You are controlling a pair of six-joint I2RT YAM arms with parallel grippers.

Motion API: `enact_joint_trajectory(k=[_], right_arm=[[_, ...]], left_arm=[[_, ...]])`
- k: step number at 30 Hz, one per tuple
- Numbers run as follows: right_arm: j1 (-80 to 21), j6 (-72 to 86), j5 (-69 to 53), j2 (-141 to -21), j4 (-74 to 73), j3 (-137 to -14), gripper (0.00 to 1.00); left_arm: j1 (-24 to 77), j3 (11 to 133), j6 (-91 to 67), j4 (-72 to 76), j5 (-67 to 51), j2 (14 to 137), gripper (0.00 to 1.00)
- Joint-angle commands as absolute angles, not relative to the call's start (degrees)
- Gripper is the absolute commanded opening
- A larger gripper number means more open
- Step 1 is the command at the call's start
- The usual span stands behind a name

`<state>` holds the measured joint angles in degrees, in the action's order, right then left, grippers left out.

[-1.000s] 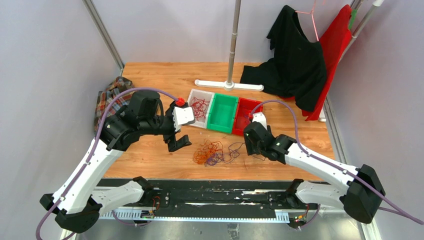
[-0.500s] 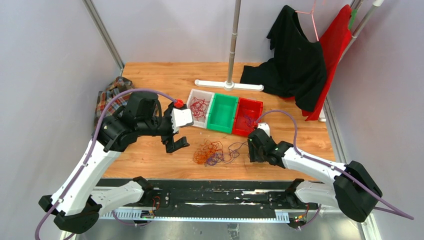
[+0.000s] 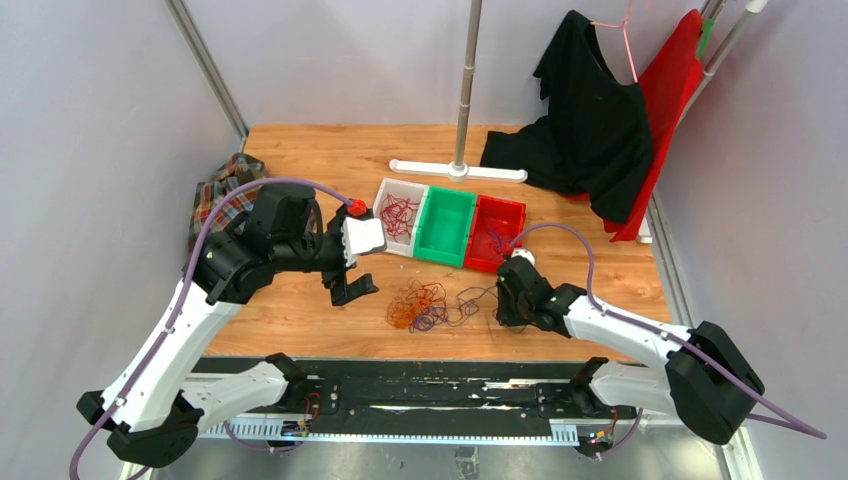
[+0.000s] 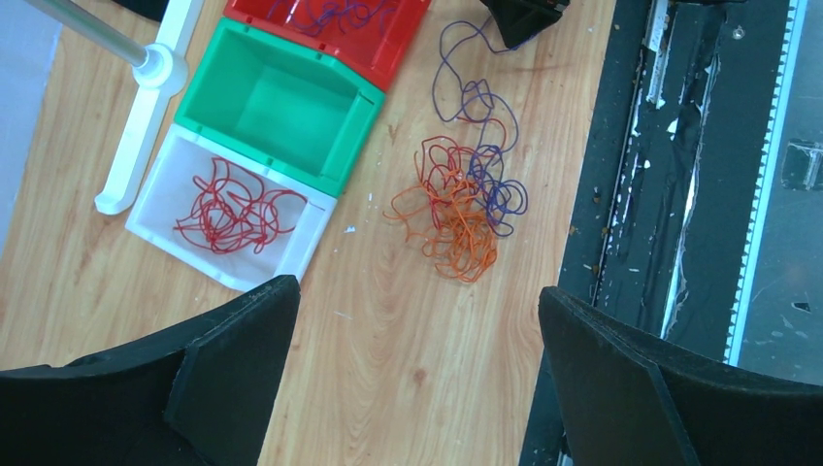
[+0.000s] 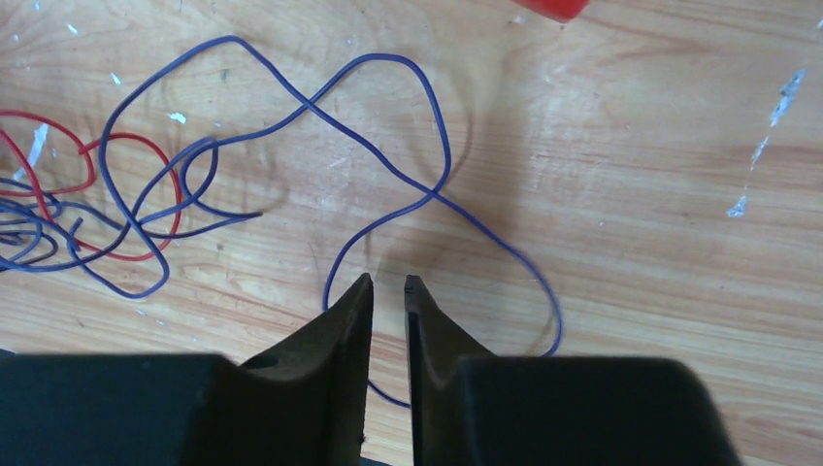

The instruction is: Untangle the cables

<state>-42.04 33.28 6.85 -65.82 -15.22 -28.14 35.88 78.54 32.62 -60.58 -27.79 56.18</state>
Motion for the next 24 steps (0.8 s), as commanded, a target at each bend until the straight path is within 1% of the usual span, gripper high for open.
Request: enact_joint_trajectory(k=[1, 5, 8, 11, 19, 24], right_arm=[[-41.31, 34.41, 5.19, -63.96, -16.89, -29.24, 0.28], [-41.33, 34.15, 7.16, -62.42, -19.07, -30.79, 0.41], [-41.37, 33.93, 6.9, -61.66, -19.96, -31.63, 0.45], [-41.48, 33.88, 3.89, -60.6, -18.74, -31.15, 0.52], [-41.93, 34.66, -0.29, -56.97, -17.03, -27.93, 0.54], [-42.23, 33.79, -1.03, -57.79, -17.15, -26.45, 0.5]], left_arm=[[36.21, 79.94, 33.2, -61.08, -27.69, 55.3, 0.98], [36.21, 80.04, 33.44, -61.08, -27.6, 55.2, 0.98], [36.21, 79.98, 33.83, -61.34, -27.55, 55.1, 0.98], [36.21, 79.95, 33.93, -61.28, -27.51, 55.1, 0.98], [36.21, 79.97, 34.37, -61.27, -27.34, 55.14, 0.98], [36.21, 80.3, 34.45, -61.32, -27.38, 55.2, 0.98]])
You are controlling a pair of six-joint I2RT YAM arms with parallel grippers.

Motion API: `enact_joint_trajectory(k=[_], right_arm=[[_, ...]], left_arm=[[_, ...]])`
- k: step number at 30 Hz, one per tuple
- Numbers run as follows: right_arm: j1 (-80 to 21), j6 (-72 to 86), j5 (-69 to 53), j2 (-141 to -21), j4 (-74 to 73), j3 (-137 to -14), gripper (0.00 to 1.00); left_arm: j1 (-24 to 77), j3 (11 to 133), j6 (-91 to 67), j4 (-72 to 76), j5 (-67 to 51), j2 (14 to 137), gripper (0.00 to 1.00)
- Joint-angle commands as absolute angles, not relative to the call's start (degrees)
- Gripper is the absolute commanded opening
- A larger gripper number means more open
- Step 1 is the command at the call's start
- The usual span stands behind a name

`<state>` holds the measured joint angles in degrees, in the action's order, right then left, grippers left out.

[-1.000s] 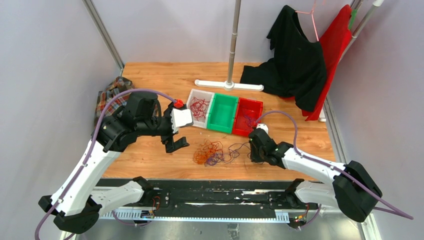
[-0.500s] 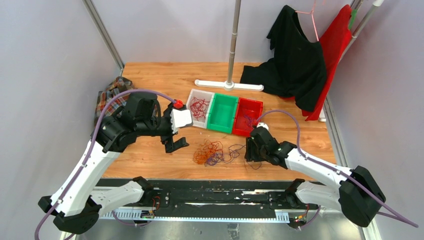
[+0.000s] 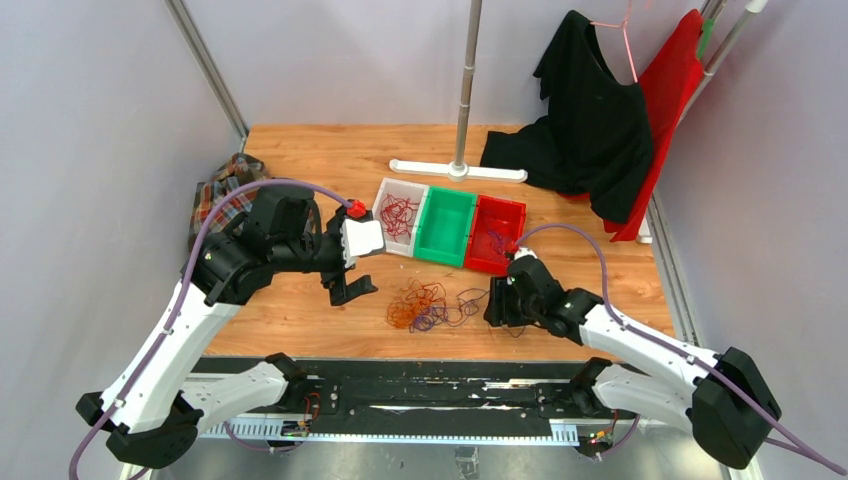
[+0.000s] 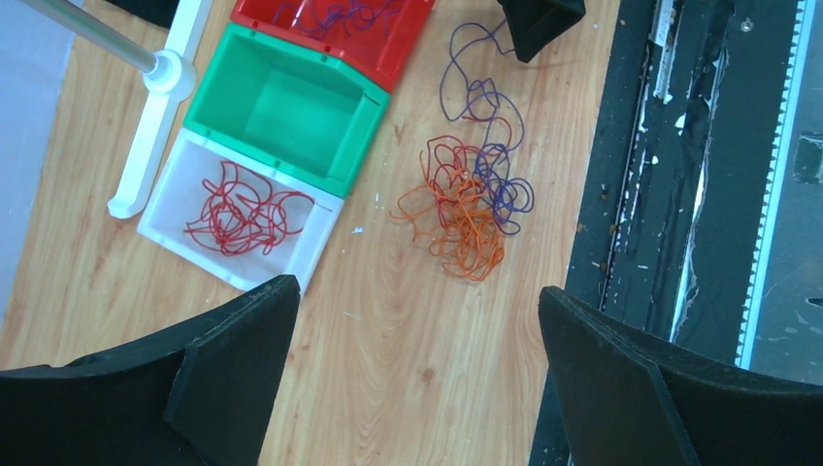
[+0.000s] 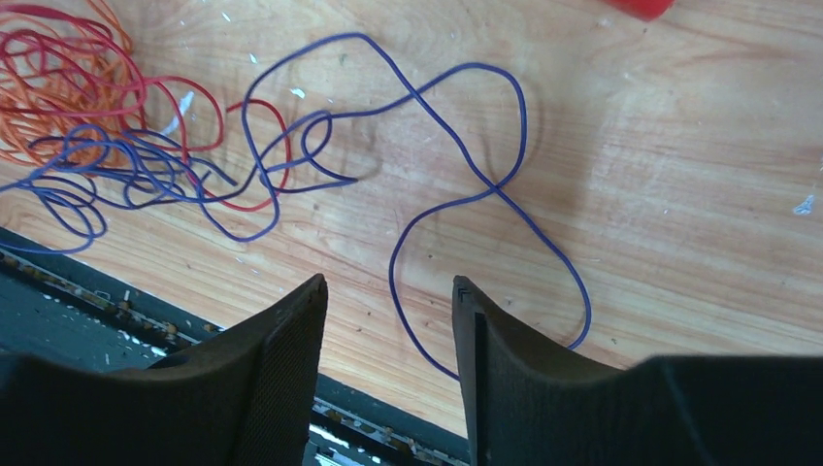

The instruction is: Untangle the cables

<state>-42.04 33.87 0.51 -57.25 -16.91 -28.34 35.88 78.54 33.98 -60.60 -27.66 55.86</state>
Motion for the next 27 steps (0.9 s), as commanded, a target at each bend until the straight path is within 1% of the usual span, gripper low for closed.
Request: enact_joint_trajectory(k=[1, 5, 6, 7, 10, 13, 16, 19, 23, 27], right_arm=[[-42.2, 33.63, -0.9, -58.53, -17.14, -26.27, 0.48], [-42.24, 32.76, -1.07, -61.68, -16.6, -26.19, 0.38], [-42.34, 32.65, -1.32, -62.33, -16.41, -26.29, 0.35], [-42.34, 32.61, -1.56, -62.73, -16.21, -26.59, 0.3], [-42.49, 32.53, -2.44, -62.19, -16.34, -28.17, 0.02], [-42.54, 31.99, -3.68, -59.15, -19.1, -32.18, 0.01], [-42.54, 31.45, -5.55, -54.74, -22.89, -39.88, 0.01], [-42.46, 30.9, -9.42, -51.74, -23.72, -48.32, 0.01], [-42.49, 31.05, -17.05, -52.52, -24.71, -60.57, 0.0], [-42.76, 32.06, -23.58, -55.81, -23.8, -68.74, 0.01]], left_arm=[[36.21, 80.45, 34.45, -61.34, -27.34, 55.16, 0.98], [36.21, 81.24, 34.44, -61.67, -27.24, 55.27, 0.98], [36.21, 81.41, 34.52, -61.92, -27.24, 55.28, 0.98], [36.21, 81.51, 34.61, -62.13, -27.25, 55.35, 0.98], [36.21, 81.62, 34.8, -62.62, -27.01, 55.33, 0.98], [36.21, 81.48, 34.8, -62.67, -27.06, 55.22, 0.98], [36.21, 81.49, 34.91, -62.67, -27.44, 55.27, 0.98], [36.21, 81.71, 34.98, -62.66, -28.25, 55.57, 0.98], [36.21, 82.83, 34.88, -62.57, -29.68, 56.51, 0.98], [36.21, 85.02, 34.23, -61.99, -31.32, 57.36, 0.98]])
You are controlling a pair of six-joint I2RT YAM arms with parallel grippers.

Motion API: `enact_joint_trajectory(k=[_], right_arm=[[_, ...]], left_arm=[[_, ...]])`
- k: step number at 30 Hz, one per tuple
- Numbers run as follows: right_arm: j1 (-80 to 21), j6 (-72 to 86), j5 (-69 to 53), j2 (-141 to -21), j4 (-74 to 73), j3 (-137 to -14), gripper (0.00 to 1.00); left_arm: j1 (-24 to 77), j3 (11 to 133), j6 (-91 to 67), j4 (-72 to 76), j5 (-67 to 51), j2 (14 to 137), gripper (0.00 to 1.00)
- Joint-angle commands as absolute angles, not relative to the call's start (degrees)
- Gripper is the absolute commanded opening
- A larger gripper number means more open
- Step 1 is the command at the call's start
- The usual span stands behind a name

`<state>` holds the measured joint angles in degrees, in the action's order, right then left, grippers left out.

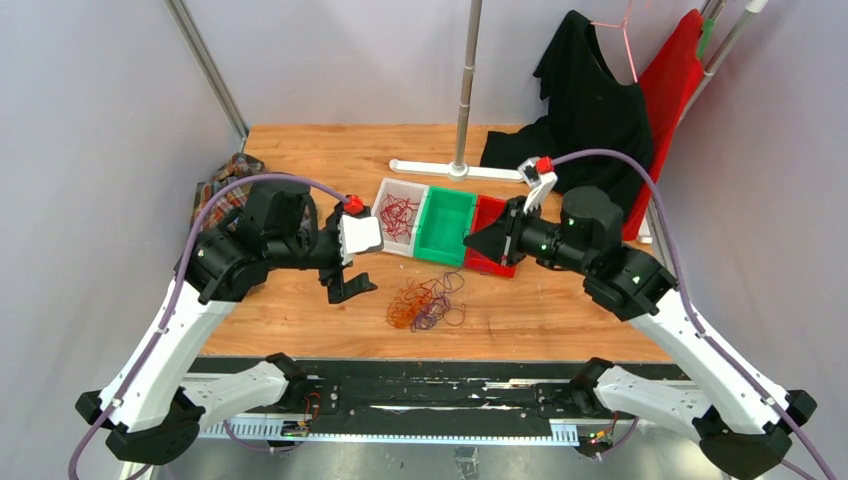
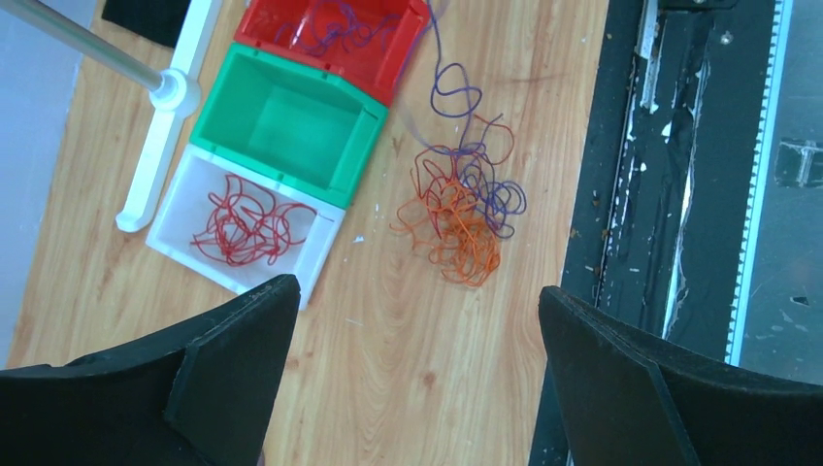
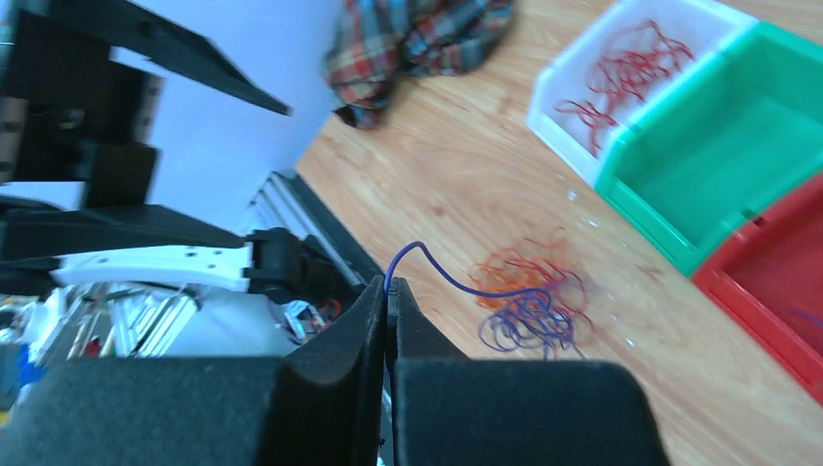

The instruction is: Untangle the cables

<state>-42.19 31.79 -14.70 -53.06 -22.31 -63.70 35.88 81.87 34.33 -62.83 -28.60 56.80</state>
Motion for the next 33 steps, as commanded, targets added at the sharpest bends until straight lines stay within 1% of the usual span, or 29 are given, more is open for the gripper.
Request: enact_joint_trajectory(k=[1, 8, 12, 17, 23, 29, 31, 33], right_arm=[[-42.86, 32.34, -24.96, -56.57, -22.96, -70.46, 0.01], [-44.75, 34.8, -29.56, -61.93, -14.49, -75.69, 0.01], [-47.22, 37.34, -29.58, -64.97, -7.66, -78.37, 0.01], [-51.61, 37.28, -28.12, -70.38, -4.59, -85.38, 0.01], [-54.41, 38.76, -26.2, -75.34, 1.22, -89.21, 0.01], [-57.44, 39.49, -25.66, -79.7, 4.72, -92.96, 0.01], [-58.36, 39.46, -25.34, -81.04, 5.21, -94.39, 0.01], [-59.01, 39.42, -25.11, -82.03, 5.42, -95.47, 0.01]], left_arm=[[36.21, 85.46, 33.7, -61.05, -31.7, 57.38, 0.98], [36.21, 83.88, 27.52, -51.98, -34.97, 56.95, 0.98], [36.21, 76.69, 17.92, -38.76, -37.61, 53.7, 0.98], [36.21, 68.47, 6.64, -23.24, -37.92, 49.56, 0.98], [36.21, 66.14, 1.28, -19.53, -42.52, 47.92, 0.98], [36.21, 62.32, 1.28, -16.8, -40.57, 45.55, 1.0], [36.21, 62.0, 1.28, -15.94, -39.68, 45.55, 0.96], [36.21, 61.83, 1.35, -15.17, -37.94, 45.55, 0.88]])
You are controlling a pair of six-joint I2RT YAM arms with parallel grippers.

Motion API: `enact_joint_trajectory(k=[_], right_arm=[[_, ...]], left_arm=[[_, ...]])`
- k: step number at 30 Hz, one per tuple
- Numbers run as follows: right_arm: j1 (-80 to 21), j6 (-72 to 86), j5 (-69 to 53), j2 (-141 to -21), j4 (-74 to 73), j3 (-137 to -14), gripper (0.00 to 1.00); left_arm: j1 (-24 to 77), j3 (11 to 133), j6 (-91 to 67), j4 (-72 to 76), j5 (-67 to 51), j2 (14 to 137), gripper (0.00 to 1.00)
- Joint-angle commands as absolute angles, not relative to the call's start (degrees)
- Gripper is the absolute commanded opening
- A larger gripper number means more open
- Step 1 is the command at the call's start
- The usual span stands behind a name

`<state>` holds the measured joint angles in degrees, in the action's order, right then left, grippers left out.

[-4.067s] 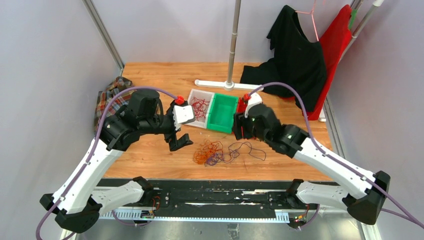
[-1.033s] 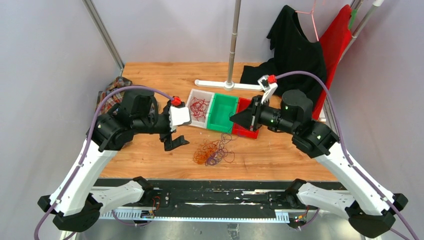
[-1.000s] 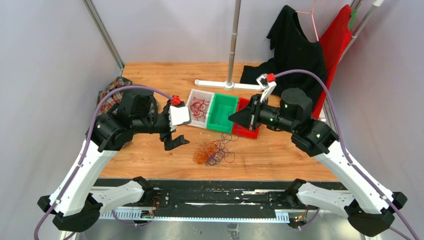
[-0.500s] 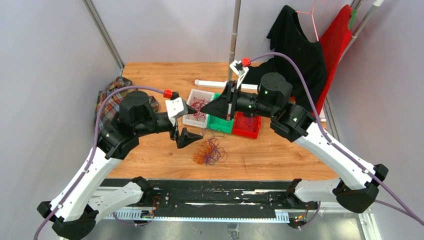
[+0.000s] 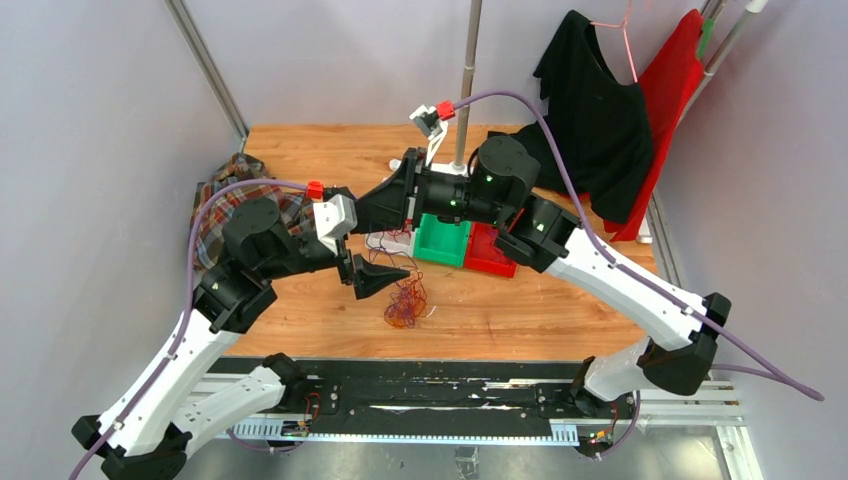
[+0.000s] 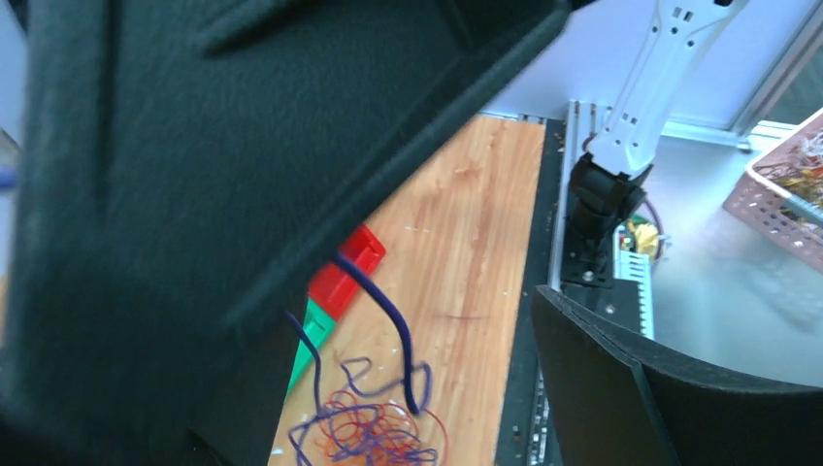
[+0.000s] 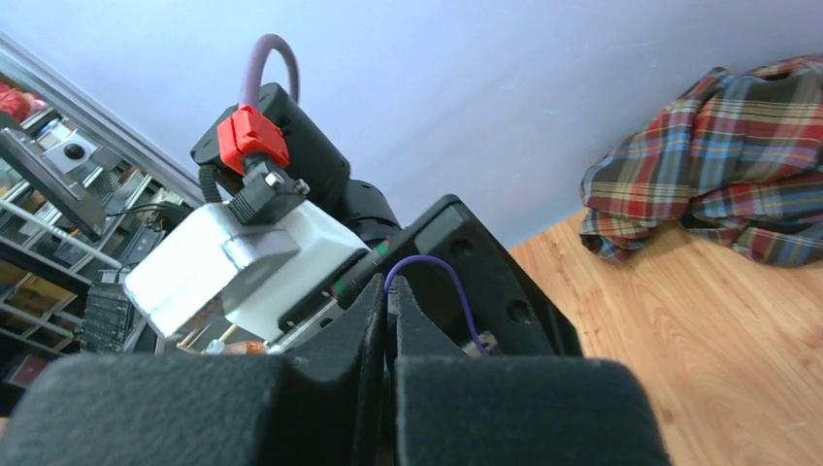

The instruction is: Untangle the cables

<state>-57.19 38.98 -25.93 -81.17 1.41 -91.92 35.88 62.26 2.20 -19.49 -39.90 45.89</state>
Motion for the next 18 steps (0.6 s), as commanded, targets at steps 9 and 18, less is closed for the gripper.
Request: enact_joint_trajectory(k=[9, 18], right_arm=[[-59.68, 35.21, -23.12, -79.21, 4.33, -92.05, 0.01], [-58.57, 22.2, -17.73, -64.93, -3.76, -77.61, 0.51]], left_arm=[[36.21, 61.65, 1.09, -16.38, -33.73, 43.58, 0.02], [36.21, 73.07, 7.74, -26.41, -35.74, 46.16, 0.01]])
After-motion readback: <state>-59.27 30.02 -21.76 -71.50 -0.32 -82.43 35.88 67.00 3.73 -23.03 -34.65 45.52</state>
